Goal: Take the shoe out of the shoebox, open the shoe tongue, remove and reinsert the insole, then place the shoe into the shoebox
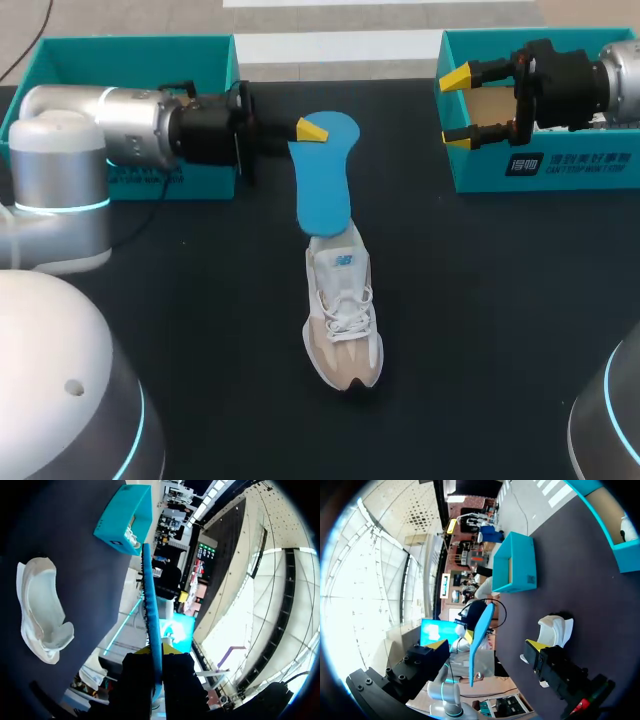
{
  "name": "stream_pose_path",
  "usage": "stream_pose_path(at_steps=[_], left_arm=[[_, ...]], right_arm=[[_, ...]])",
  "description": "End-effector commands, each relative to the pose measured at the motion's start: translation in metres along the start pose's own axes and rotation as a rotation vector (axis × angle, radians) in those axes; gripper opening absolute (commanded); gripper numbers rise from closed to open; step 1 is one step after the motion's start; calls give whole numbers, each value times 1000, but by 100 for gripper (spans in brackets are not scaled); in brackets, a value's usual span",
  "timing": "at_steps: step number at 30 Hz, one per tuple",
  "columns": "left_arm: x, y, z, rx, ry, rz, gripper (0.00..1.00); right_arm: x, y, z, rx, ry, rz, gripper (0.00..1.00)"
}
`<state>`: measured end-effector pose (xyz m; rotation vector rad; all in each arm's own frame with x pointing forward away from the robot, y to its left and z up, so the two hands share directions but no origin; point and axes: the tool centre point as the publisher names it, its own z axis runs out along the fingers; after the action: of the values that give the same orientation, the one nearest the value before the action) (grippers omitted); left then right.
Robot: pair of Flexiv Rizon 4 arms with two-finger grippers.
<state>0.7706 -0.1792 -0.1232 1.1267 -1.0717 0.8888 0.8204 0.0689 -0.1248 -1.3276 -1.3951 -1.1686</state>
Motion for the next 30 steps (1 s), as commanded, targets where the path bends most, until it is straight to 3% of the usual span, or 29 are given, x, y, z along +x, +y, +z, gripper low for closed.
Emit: stream_pose_path(at_steps=[1,7,22,25,30], left_arm=[[0,-6,-1,-32,0,41,0],[5,-7,-2,25,-12,107,0],[5,-7,-2,25,-12,107,0],[-7,-16,-1,25,-6,150,0],[-10,-23,0,-4,22,157,0]], right_arm=[[0,0,1,-2,-1,0,100],[0,0,1,-2,-1,0,100],[0,0,1,-2,-1,0,100],[2,-2,3,0,-5,-28,100],[7,-12,9,-27,-72,-67,100]])
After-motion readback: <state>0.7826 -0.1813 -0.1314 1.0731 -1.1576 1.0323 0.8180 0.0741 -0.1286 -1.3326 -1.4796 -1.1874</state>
